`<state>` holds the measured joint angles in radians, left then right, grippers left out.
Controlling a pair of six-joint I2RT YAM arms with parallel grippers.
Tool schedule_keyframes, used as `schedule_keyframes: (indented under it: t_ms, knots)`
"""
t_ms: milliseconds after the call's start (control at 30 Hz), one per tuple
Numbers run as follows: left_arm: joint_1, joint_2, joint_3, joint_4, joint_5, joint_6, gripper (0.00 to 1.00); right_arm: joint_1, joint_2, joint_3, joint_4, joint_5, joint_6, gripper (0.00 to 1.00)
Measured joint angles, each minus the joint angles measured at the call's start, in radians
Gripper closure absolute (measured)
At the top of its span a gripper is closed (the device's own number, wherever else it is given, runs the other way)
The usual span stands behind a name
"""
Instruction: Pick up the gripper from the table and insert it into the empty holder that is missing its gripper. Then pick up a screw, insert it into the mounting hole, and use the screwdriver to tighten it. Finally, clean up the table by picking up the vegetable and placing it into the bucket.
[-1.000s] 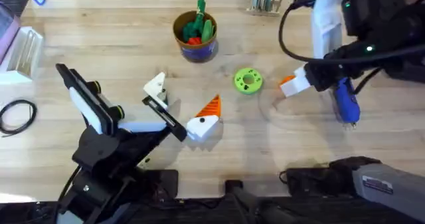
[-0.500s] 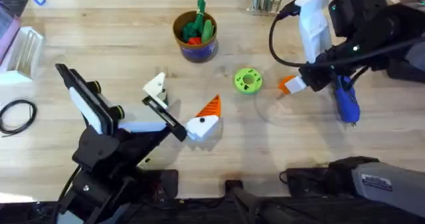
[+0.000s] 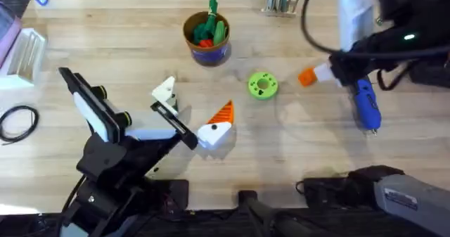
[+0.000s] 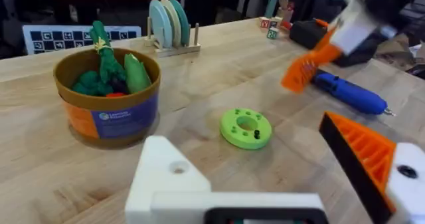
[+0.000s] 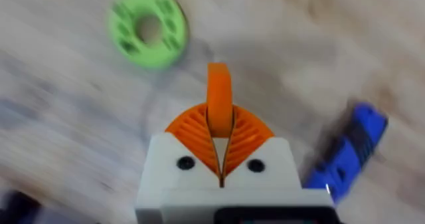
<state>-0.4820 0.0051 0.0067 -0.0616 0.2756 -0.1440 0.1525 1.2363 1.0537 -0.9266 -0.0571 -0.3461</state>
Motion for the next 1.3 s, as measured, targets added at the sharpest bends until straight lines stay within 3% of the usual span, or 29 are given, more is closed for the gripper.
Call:
schedule_keyframes:
  t_ms: [167, 300, 400, 500, 767, 967, 1300]
  knots:
    - [0.0, 0.0, 0.0, 0.0, 0.0, 0.0, 0.008, -0.019, -0.187, 0.023, 0.185, -0.312, 0.099, 0.991]
    - [0.0, 0.0, 0.0, 0.0, 0.0, 0.0, 0.008, -0.02, -0.224, -0.062, 0.378, -0.514, 0.229, 0.991]
    - [0.0, 0.0, 0.0, 0.0, 0.0, 0.0, 0.008, -0.01, -0.156, -0.17, 0.573, -0.673, 0.389, 0.992]
    - [0.0, 0.0, 0.0, 0.0, 0.0, 0.0, 0.008, 0.026, -0.055, -0.229, 0.661, -0.778, 0.555, 0.992]
    - [0.0, 0.0, 0.0, 0.001, 0.023, 0.002, 0.008, 0.138, 0.14, -0.246, 0.777, -1.067, 0.821, 0.992]
    - [0.0, 0.0, 0.0, 0.005, 0.082, 0.004, 0.008, 0.181, 0.196, -0.246, 0.783, -1.18, 0.891, 0.992]
    - [0.0, 0.0, 0.0, 0.008, 0.182, 0.005, 0.008, 0.207, 0.225, -0.246, 0.811, -1.227, 0.938, 0.992]
